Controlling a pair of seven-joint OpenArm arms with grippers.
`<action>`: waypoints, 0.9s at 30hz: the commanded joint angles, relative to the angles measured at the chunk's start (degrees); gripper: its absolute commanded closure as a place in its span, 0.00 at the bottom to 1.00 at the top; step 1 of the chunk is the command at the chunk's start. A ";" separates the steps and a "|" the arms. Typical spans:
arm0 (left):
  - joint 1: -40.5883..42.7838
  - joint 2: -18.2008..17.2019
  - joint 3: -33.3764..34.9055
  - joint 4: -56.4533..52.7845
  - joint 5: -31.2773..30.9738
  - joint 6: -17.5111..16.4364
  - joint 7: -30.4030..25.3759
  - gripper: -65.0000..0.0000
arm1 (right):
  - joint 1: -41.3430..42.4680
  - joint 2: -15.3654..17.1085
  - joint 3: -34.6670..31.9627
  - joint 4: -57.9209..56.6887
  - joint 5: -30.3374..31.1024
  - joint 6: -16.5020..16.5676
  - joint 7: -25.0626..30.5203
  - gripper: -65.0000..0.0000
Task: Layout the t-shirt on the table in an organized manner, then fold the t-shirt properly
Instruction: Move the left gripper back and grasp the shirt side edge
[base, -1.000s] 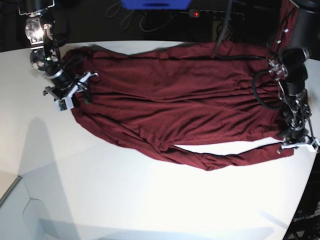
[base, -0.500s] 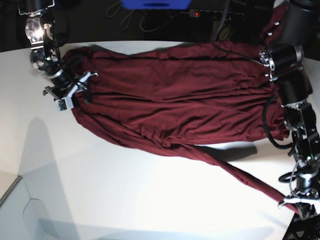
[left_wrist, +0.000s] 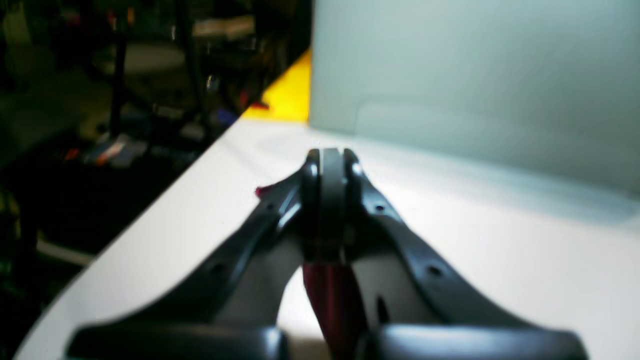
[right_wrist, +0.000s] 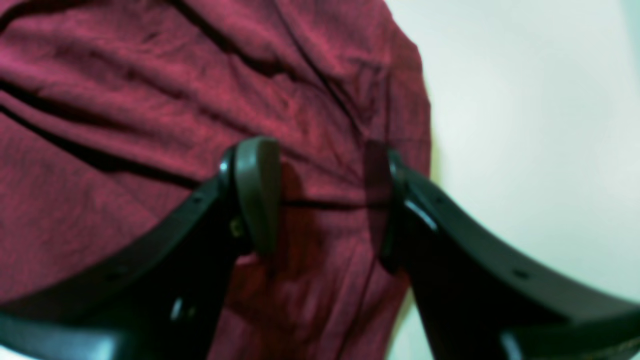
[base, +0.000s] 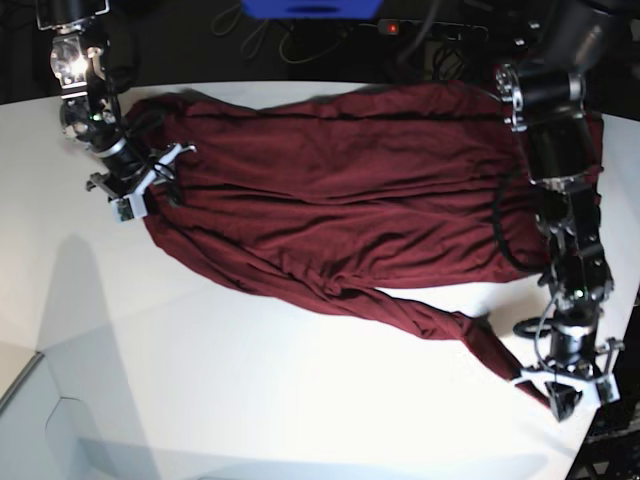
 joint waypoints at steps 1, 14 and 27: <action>-0.66 -1.14 -0.69 0.22 -0.22 -0.20 -1.79 1.00 | -0.01 0.55 0.23 0.26 -0.23 -0.13 -1.55 0.57; 20.43 -2.54 -13.34 8.93 -17.19 -0.20 -1.62 1.00 | 0.34 -0.33 0.06 0.26 -0.23 -0.13 -1.55 0.57; 36.26 1.59 -9.48 27.12 -26.42 -0.20 7.26 1.00 | 0.61 -0.68 0.06 0.26 -0.23 -0.13 -1.55 0.57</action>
